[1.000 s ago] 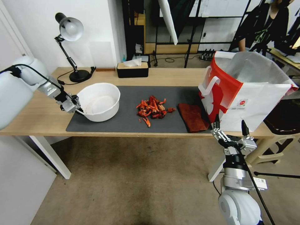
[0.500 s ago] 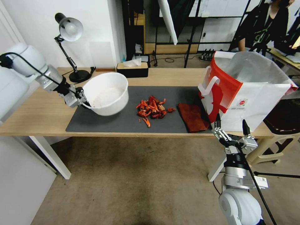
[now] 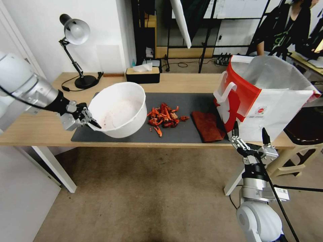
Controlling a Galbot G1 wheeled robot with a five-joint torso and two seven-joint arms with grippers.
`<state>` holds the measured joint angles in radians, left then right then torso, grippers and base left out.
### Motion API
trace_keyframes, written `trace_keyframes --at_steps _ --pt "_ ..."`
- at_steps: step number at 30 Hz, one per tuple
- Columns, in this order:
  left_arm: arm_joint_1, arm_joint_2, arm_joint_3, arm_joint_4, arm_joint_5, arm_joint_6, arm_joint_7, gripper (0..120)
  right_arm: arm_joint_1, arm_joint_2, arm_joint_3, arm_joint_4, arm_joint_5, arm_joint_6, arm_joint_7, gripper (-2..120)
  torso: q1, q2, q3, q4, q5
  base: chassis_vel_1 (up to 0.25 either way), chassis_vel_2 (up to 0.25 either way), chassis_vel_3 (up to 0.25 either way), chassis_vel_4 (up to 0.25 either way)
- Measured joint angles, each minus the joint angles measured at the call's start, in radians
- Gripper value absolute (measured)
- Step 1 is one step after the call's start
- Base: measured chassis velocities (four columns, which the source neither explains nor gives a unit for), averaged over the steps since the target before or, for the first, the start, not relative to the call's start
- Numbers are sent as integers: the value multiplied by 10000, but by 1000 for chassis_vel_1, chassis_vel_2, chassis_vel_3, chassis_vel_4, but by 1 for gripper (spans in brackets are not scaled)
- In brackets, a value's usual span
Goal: Sweep shrimp from table into container with towel, then put container into takeout bag.
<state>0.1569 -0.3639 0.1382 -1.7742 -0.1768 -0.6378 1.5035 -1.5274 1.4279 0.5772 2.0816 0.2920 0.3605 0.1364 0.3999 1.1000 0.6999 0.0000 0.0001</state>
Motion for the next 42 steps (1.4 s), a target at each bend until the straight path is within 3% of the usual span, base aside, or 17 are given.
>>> trace_keyframes --at_steps 1,4,6,8,9,12,17,20,29,42 --pt "0 0 0 0 0 0 0 0 0 0 0 0 0 0 0 100 0 0 0 0 0 0 0 0 0" --pt "852 271 -573 -604 -81 -76 -1 0 73 -16 -9 -60 -6 -31 -3 100 0 0 -1 1 1 0 0 0 0" --pt "1084 313 -718 -726 -81 -88 -2 0 82 -20 -11 -73 -7 -31 -10 100 0 0 -1 1 0 0 0 0 0" --pt "1926 420 -1198 -1096 -15 -128 -2 0 94 -24 -28 -119 -10 -29 -27 100 0 0 0 1 -1 0 0 0 0" --pt "1926 420 -1198 -1096 -15 -128 -2 0 94 -24 -28 -119 -10 -29 -27 100 0 0 0 1 -1 0 0 0 0" --pt "2778 447 -1607 -1339 184 -235 -19 0 86 -11 -50 -176 -42 -9 -47 100 0 0 0 -2 0 0 0 0 0" --pt "3398 405 -2004 -1471 403 -294 -19 0 84 12 -76 -189 -73 -8 -53 100 1 0 0 1 -2 0 0 0 0" --pt "4083 322 -2313 -1702 792 -320 -22 0 100 29 -98 -209 -103 -12 -58 100 2 0 0 1 -2 0 0 0 0" --pt "4816 174 -2608 -2001 1442 -370 51 0 155 13 -121 -225 -108 -46 -57 100 2 0 0 1 -1 0 0 0 0" --pt "5664 -434 -3033 -2121 2591 -666 250 0 184 -57 -87 -225 -74 -119 -10 100 2 0 1 -1 -1 0 0 0 0"
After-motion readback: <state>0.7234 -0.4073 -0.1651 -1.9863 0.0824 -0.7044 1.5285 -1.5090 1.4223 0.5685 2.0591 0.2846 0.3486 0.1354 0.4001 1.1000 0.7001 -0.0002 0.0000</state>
